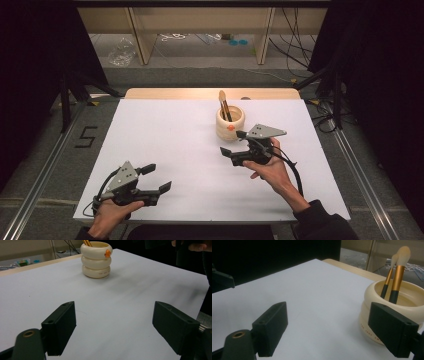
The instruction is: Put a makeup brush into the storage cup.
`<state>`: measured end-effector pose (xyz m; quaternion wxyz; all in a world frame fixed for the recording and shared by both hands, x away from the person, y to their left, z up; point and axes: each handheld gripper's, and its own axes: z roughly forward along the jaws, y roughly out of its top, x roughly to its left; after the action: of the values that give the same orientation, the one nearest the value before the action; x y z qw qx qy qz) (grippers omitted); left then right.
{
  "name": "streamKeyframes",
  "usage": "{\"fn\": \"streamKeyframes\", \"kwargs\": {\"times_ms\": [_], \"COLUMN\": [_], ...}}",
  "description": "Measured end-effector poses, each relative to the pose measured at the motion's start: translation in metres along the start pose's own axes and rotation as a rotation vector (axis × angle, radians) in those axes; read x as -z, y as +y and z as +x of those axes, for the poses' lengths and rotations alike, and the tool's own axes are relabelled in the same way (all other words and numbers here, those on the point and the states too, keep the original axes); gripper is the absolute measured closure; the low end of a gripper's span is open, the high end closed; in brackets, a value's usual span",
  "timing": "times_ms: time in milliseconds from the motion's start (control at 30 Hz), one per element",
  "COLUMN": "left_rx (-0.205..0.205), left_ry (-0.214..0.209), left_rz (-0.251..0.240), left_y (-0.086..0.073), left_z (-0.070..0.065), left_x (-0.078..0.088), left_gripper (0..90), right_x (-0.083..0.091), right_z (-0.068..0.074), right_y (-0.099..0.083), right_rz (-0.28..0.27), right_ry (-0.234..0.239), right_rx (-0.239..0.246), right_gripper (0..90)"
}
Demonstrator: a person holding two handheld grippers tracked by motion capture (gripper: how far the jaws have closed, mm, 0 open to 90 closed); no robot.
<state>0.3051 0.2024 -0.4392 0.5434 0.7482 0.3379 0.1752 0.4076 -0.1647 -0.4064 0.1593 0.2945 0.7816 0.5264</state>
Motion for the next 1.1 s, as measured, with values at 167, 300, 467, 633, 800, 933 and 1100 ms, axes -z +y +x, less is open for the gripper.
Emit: {"fn": "streamKeyframes", "kwargs": {"times_ms": [167, 300, 467, 633, 800, 933, 1100], "left_rx": [-0.003, -0.003, -0.002, -0.004, -0.005, -0.005, -0.004], "left_ry": [0.003, 0.004, 0.003, 0.003, 0.003, 0.004, 0.005], "left_rz": [0.004, 0.003, 0.004, 0.005, 0.005, 0.007, 0.002], "left_y": [0.0, 0.0, 0.0, 0.0, 0.0, 0.0, 0.0], "left_z": [0.0, 0.0, 0.0, 0.0, 0.0, -0.001, 0.0], "left_x": [0.0, 0.0, 0.0, 0.0, 0.0, -0.001, 0.0], "left_gripper": [18.7, 18.7, 18.7, 18.7, 18.7, 18.7, 18.6], "right_x": [0.004, 0.007, 0.013, 0.017, 0.024, 0.028, 0.031], "right_z": [0.005, 0.01, 0.015, 0.021, 0.025, 0.027, 0.029], "right_y": [-0.004, -0.008, -0.014, -0.021, -0.026, -0.031, -0.034], "right_rz": [-0.006, -0.009, 0.004, 0.004, 0.004, 0.001, -0.004], "right_ry": [0.011, 0.022, 0.004, 0.02, 0.002, 0.006, 0.012], "right_rx": [-0.007, -0.009, 0.012, -0.001, -0.003, -0.014, -0.017], "right_gripper": [17.1, 17.1, 16.4, 16.2, 16.1, 16.1, 16.3]}}
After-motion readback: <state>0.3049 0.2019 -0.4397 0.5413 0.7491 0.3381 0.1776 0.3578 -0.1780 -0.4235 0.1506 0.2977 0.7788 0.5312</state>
